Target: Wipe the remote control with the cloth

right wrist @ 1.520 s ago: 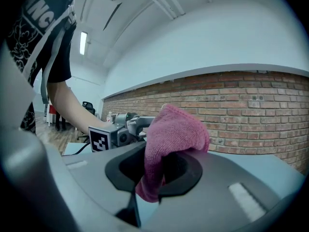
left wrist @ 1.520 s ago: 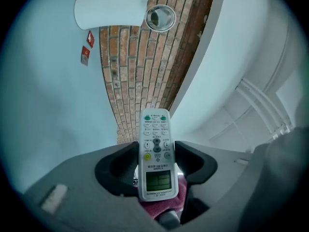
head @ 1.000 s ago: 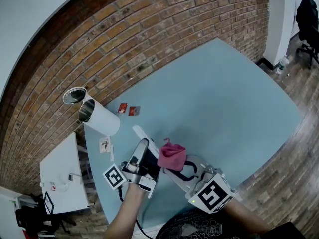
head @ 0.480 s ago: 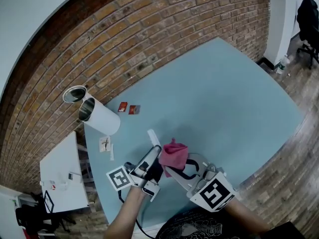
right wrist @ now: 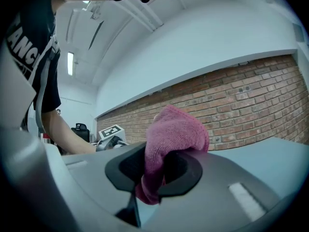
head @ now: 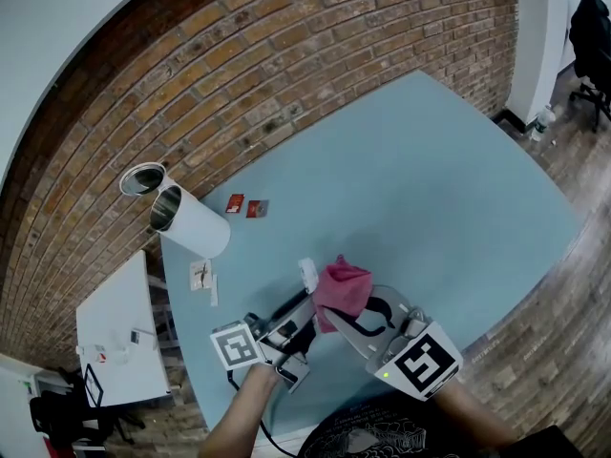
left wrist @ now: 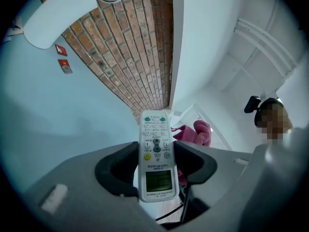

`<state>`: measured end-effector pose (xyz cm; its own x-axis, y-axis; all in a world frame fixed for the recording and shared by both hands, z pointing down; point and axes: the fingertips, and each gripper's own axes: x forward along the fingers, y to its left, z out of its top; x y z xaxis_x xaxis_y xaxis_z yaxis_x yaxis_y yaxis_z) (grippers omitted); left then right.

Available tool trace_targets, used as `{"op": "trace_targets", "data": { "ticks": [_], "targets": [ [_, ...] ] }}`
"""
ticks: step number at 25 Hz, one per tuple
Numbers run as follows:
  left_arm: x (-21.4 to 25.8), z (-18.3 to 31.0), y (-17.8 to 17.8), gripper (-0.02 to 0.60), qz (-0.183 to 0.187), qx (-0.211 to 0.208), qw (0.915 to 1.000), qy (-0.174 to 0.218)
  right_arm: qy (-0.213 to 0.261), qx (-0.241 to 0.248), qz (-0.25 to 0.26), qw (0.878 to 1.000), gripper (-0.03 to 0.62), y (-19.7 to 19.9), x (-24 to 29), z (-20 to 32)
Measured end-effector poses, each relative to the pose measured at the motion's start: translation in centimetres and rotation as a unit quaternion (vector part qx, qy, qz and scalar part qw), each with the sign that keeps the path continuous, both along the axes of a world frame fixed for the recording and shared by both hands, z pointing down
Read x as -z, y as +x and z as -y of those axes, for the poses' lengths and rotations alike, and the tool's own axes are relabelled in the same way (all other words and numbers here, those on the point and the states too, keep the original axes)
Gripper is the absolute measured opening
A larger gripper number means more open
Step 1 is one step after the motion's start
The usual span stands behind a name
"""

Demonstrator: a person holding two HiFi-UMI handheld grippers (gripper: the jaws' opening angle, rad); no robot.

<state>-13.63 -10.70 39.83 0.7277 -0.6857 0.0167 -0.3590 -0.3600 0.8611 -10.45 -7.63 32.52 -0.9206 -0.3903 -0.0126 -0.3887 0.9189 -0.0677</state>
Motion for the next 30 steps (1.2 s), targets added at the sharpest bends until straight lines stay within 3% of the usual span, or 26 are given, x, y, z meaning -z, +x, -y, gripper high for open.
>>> {"op": "trace_targets", "data": {
  "ticks": [5, 12, 18, 30],
  "targets": [
    [-0.6, -0.6, 0.0, 0.238, 0.069, -0.029, 0.9970, 0.019, -0.025, -0.014, 0.029, 0.999, 0.067, 0.8, 0.5, 0.8],
    [-1.2, -1.2, 0.5, 0.238, 0.102, -0.052, 0.9931, 0.023, -0.053, -0.031, 0.054, 0.997, 0.067, 2.1, 0.3, 1.9],
    [-2.1, -2.4, 1.8, 0.238, 0.161, -0.090, 0.9823, 0.036, -0.063, -0.037, 0.061, 0.995, 0.066, 2.6, 0.0, 2.3],
    [-2.3, -3.8, 3.5, 0.236, 0.202, -0.135, 0.9680, 0.063, -0.071, -0.053, 0.074, 0.993, 0.066, 4.5, 0.2, 4.0]
  ]
}}
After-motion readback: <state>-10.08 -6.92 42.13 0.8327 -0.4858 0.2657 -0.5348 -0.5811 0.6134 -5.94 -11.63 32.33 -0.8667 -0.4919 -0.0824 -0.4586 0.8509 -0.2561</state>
